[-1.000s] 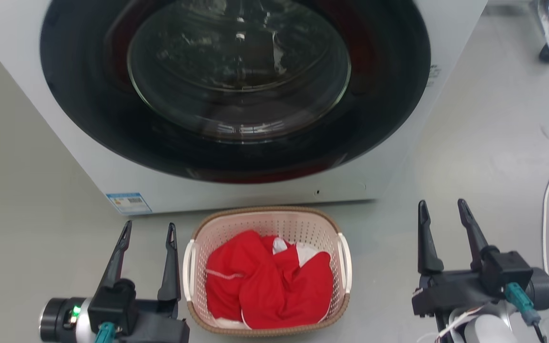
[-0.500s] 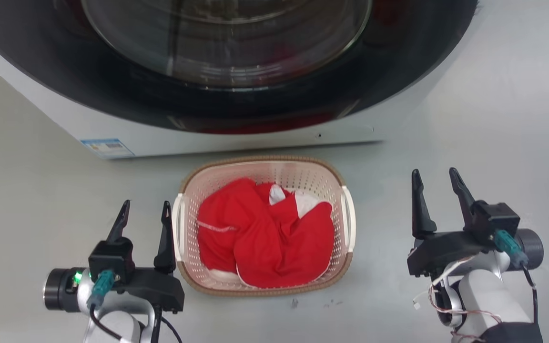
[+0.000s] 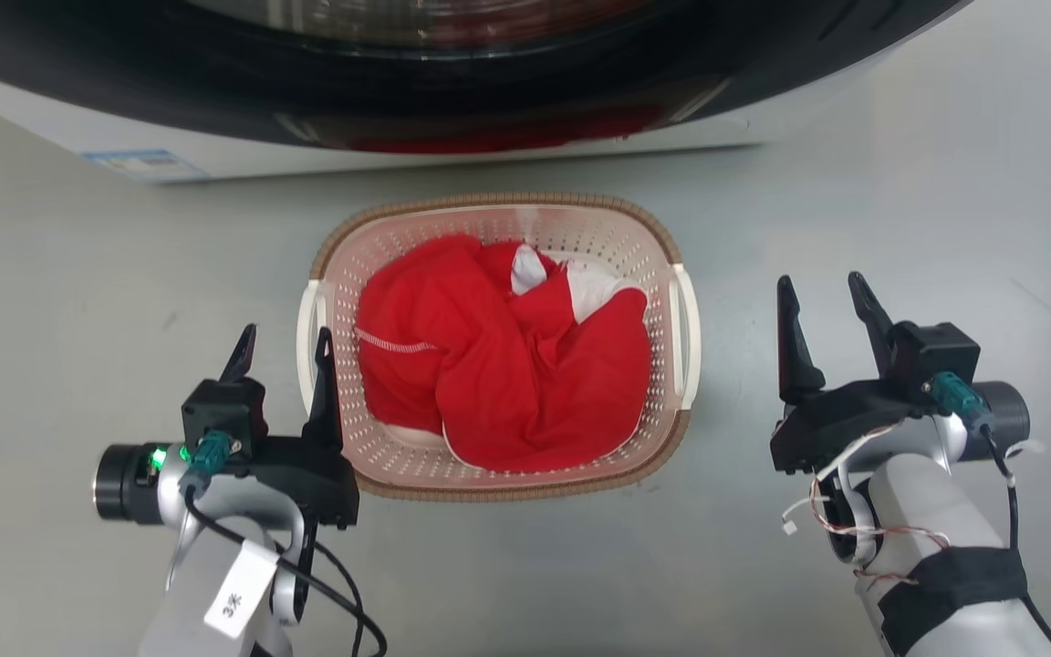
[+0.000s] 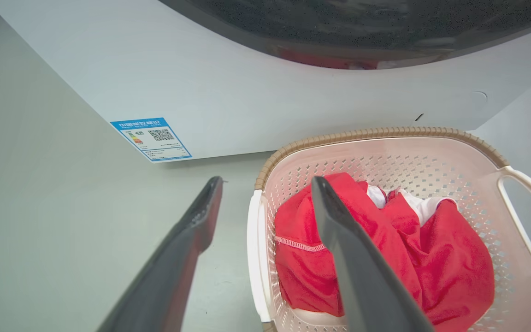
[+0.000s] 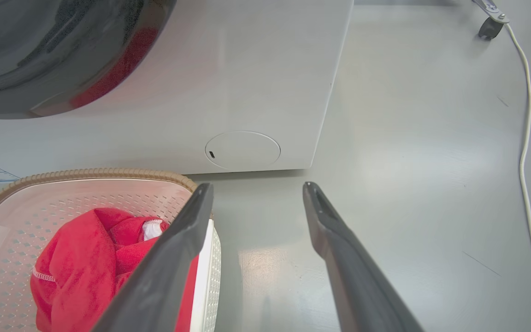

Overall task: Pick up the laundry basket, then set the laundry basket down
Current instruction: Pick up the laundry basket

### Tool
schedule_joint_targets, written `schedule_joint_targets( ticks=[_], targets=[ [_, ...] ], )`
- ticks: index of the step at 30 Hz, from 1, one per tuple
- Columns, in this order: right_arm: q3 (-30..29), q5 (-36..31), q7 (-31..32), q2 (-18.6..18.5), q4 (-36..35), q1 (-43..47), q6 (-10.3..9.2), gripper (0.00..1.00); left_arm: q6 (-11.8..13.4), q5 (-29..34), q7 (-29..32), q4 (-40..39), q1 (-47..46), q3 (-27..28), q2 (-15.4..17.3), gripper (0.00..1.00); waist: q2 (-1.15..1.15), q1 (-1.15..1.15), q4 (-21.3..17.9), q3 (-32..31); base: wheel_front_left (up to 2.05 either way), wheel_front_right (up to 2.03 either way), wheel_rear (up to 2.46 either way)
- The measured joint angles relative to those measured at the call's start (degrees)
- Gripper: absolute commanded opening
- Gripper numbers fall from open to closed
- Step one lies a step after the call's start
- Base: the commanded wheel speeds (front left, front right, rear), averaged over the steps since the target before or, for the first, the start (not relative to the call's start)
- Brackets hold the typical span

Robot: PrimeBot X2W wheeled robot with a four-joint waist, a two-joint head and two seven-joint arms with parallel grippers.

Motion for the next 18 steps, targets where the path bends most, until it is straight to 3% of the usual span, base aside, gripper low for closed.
schedule_joint_targets(
  ticks=[18],
  targets=[
    [8.32, 1.0, -1.05, -0.07, 5.52, -8.1, 0.91, 1.0, 0.01, -0.52, -1.4, 9.49, -8.57, -0.4, -1.02, 1.0, 0.0, -0.01, 1.5, 12.25, 0.0, 0.0, 0.0]
  ],
)
